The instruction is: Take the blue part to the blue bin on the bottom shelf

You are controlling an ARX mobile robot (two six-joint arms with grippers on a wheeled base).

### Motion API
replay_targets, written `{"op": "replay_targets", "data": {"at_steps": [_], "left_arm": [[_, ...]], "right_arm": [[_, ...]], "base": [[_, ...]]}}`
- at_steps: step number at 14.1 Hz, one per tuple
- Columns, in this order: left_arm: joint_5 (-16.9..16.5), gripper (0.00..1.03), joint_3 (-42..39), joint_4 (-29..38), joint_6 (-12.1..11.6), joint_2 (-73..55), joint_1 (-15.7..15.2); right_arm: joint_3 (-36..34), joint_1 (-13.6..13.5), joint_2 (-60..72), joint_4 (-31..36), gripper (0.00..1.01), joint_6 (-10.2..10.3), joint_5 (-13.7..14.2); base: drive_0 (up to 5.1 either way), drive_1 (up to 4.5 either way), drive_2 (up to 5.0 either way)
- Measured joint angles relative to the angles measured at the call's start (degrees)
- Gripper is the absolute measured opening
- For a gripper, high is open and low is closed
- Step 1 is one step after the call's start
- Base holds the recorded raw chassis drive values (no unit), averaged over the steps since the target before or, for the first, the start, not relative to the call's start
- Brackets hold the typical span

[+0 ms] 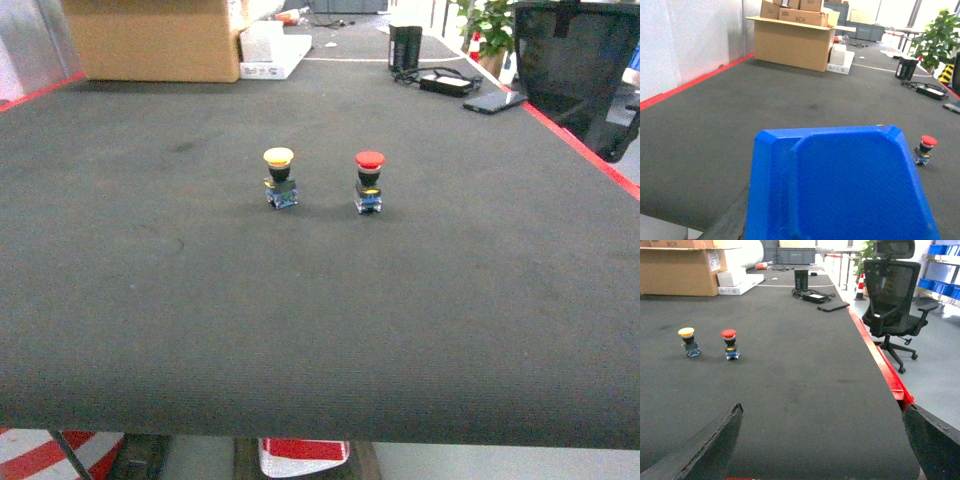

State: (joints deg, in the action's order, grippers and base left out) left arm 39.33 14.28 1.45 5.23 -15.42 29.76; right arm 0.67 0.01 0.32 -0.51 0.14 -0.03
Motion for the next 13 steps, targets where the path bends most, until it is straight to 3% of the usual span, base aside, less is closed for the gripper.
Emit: {"op": "replay_targets", "data": {"at_steps": [13], "left_arm": [[-0.1,0.44,0.0,0.0,0.3,-0.3,0.1]], "right_arm": [[0.0,0.0,0.0,0.2,0.98,0.0,0.0]], "base": [[-1.6,-1.62,-1.6]]}}
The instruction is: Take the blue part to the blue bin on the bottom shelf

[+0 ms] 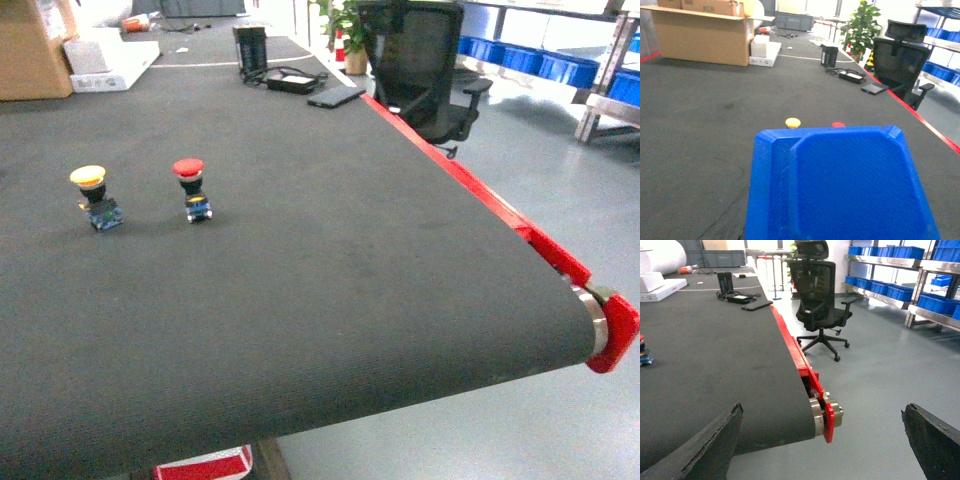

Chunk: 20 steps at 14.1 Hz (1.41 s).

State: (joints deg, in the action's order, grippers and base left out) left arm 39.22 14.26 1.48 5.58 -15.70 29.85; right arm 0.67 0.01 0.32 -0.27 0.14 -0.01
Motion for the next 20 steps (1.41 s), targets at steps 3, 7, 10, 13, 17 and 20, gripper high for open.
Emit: {"op": "replay_targets", "data": {"at_steps": [3,7,10,13,17,20], "left_arm": [[0.0,0.44,0.0,0.0,0.0,0.0,0.0],[0.0,0.44,0.0,0.0,0.0,0.0,0.0],[0.0,0.44,0.0,0.0,0.0,0.0,0.0],[0.0,0.44,0.0,0.0,0.0,0.0,0.0],[0.0,0.44,0.0,0.0,0.0,0.0,0.0],[0.0,0.44,0.0,0.0,0.0,0.0,0.0]], "right_arm": [[0.0,0.0,0.0,0.0,0.98,0.0,0.0],[0.0,0.0,0.0,0.0,0.98,0.0,0.0],[0.0,0.0,0.0,0.0,0.98,0.0,0.0],[0.0,0.0,0.0,0.0,0.98,0.0,0.0],[0.0,0.0,0.0,0.0,0.98,0.0,0.0],[0.0,0.0,0.0,0.0,0.98,0.0,0.0]], "base": [[-1.6,-1.65,-1.6],[-1.5,-1.54,-1.5],[-1.6,-1.61,-1.6],[-1.6,-1.59,-1.6],[-1.6,-1.62,-1.6],[-1.6,-1.61,-1.6]]}}
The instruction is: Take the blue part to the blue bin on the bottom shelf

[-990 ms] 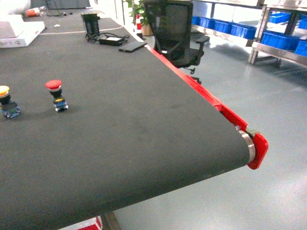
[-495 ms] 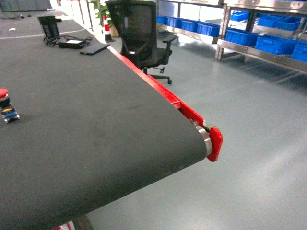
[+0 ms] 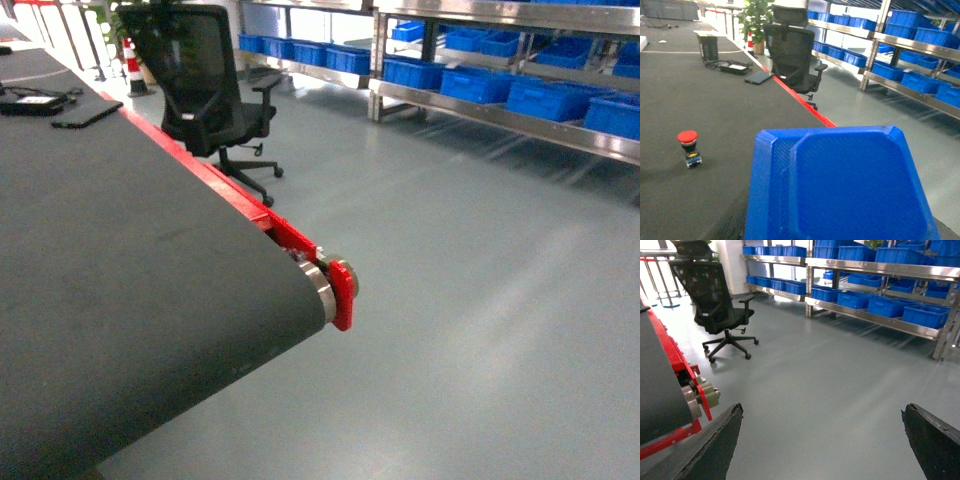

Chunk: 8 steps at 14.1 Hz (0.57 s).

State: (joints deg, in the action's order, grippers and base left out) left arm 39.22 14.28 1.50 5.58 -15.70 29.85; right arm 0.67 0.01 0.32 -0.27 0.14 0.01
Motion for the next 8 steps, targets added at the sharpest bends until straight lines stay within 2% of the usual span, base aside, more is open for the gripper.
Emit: {"op": "replay_targets", "data": {"at_steps": [8], "left_arm": [[0.0,0.44,0.0,0.0,0.0,0.0,0.0]], "right_arm": [[0.0,0.0,0.0,0.0,0.98,0.0,0.0]], "base": [[-1.6,-1.59,-1.6]]}}
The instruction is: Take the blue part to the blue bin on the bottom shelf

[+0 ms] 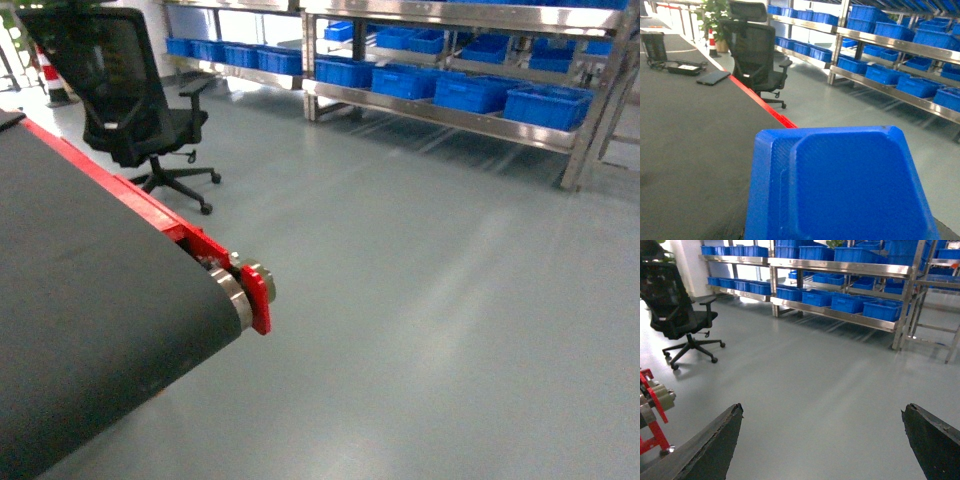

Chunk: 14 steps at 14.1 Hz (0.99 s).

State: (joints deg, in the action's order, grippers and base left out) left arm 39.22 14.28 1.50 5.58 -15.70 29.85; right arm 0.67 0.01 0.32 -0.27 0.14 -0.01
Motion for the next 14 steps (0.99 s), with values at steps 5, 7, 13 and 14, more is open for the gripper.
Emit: {"op": "replay_targets", "data": {"at_steps": [5,7,13,14], "left_arm": [[0.0,0.44,0.0,0.0,0.0,0.0,0.0],[0.0,0.44,0.0,0.0,0.0,0.0,0.0],[0.0,0.44,0.0,0.0,0.0,0.0,0.0],[0.0,0.44,0.0,0.0,0.0,0.0,0.0]], "right_arm": [[0.0,0.0,0.0,0.0,0.98,0.0,0.0],[0.0,0.0,0.0,0.0,0.98,0.0,0.0],[0.0,0.0,0.0,0.0,0.98,0.0,0.0],[0.0,0.0,0.0,0.0,0.98,0.0,0.0]], "base": [[-1.6,-1.61,-1.6],[-1.6,-1.61,-1.6],[-1.6,-1.63,-1.6],[-1.7,-1.73,-1.7]]}}
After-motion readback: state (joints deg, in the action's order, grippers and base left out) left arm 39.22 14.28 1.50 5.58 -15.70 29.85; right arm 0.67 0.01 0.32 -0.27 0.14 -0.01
